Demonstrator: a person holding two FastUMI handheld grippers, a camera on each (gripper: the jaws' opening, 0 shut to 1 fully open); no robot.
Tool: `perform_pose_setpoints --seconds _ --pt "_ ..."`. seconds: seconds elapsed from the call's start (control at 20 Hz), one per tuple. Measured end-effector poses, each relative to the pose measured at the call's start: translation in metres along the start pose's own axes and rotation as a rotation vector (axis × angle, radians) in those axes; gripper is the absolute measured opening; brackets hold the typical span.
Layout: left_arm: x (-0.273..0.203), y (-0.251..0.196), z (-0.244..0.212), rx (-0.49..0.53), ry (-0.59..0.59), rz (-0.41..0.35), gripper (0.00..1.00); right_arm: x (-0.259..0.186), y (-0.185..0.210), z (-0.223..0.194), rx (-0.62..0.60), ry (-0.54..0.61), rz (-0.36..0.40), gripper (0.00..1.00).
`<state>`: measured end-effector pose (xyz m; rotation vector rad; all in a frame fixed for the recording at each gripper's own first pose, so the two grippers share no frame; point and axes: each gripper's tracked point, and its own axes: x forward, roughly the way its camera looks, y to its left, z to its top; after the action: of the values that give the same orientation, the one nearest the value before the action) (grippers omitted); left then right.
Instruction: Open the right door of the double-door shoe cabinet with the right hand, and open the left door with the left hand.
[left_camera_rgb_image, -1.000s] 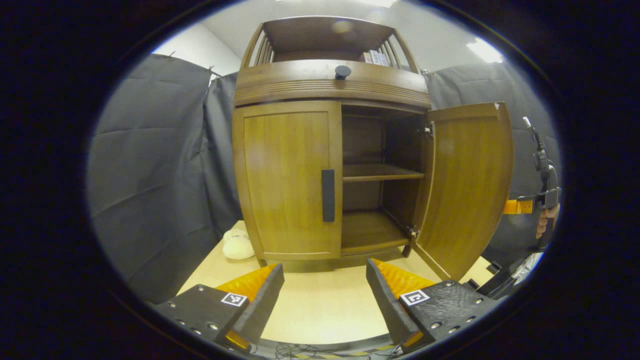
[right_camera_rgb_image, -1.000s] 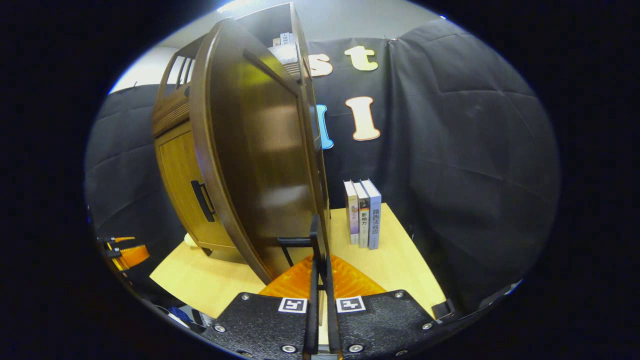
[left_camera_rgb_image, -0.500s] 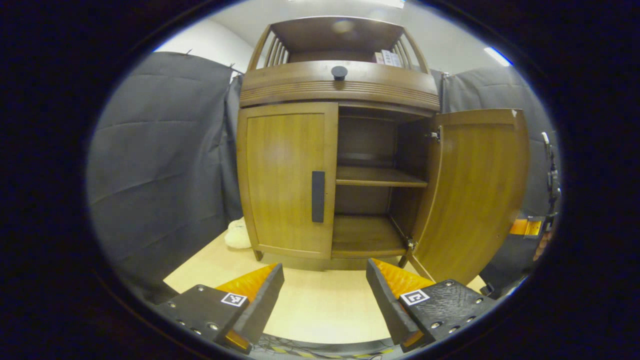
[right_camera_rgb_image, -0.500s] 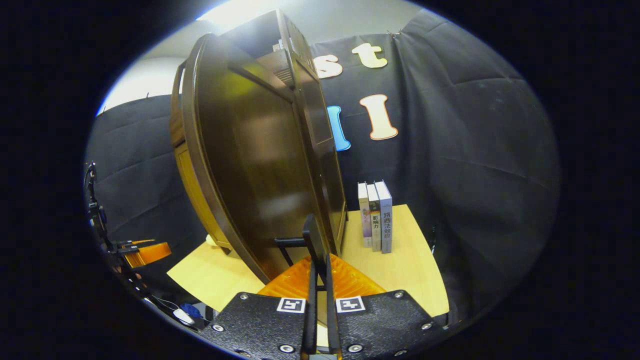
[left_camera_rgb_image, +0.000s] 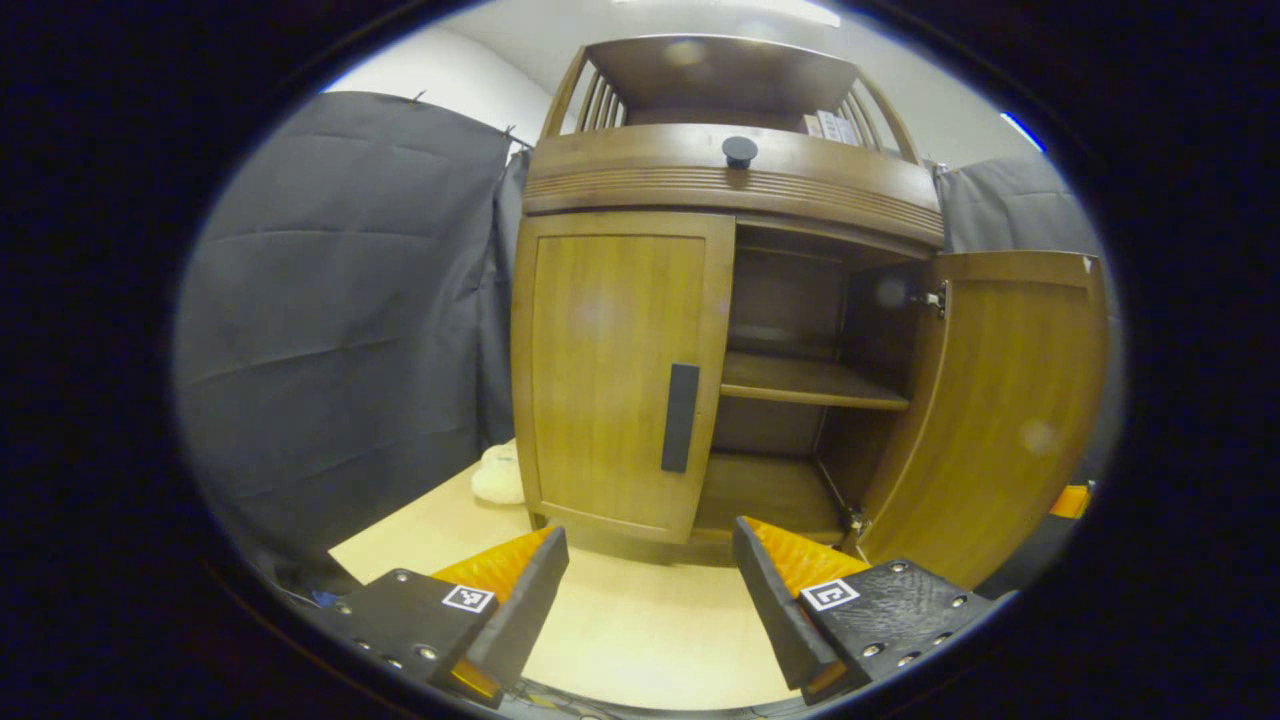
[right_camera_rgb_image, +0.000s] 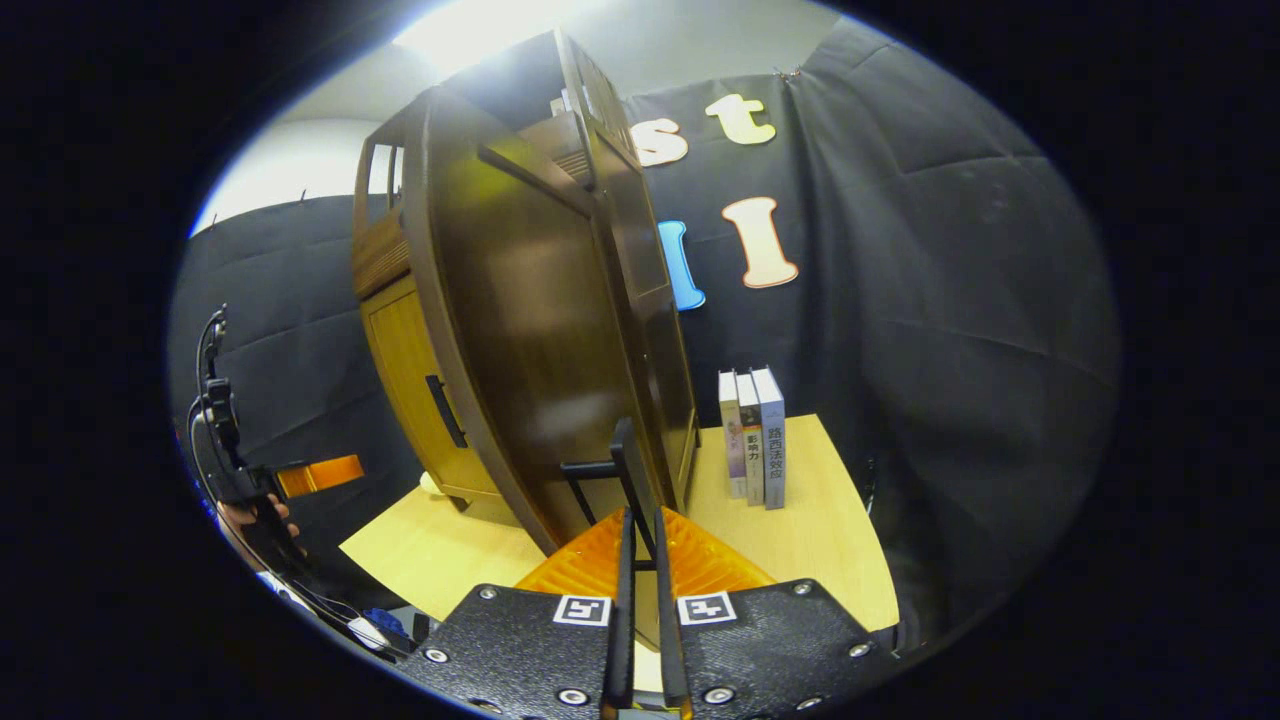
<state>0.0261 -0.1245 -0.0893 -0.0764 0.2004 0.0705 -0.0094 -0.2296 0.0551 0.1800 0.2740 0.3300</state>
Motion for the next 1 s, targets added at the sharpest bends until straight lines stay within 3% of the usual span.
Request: perform_pose_setpoints --seconds 0.1,0.45,0.5,0.8,0.85,1.0 --pt "0.023 0.005 0.013 0.021 -0.018 -0.029 1.00 -0.010 -0.007 0.003 0.009 -0.015 -0.066 0.10" --pt "0.109 0.001 0.031 0.005 -0.033 -0.137 1.00 -0.043 -0.013 0.009 0.065 -0.101 -0.260 0.91" --pt "0.122 0.000 0.029 0.004 -0.029 -0.146 1.00 -0.049 -0.011 0.008 0.065 -0.105 -0.282 0.95" --pt "0.172 -0.014 0.019 -0.009 -0.027 -0.205 1.00 -0.078 -0.009 -0.007 0.082 -0.094 -0.416 0.91" --pt "0.182 -0.019 0.020 -0.006 -0.027 -0.209 0.99 -0.078 -0.010 -0.007 0.090 -0.097 -0.433 0.95" --pt "0.201 -0.029 0.021 0.022 -0.040 -0.236 0.98 -0.080 -0.012 -0.007 0.103 -0.107 -0.474 0.96"
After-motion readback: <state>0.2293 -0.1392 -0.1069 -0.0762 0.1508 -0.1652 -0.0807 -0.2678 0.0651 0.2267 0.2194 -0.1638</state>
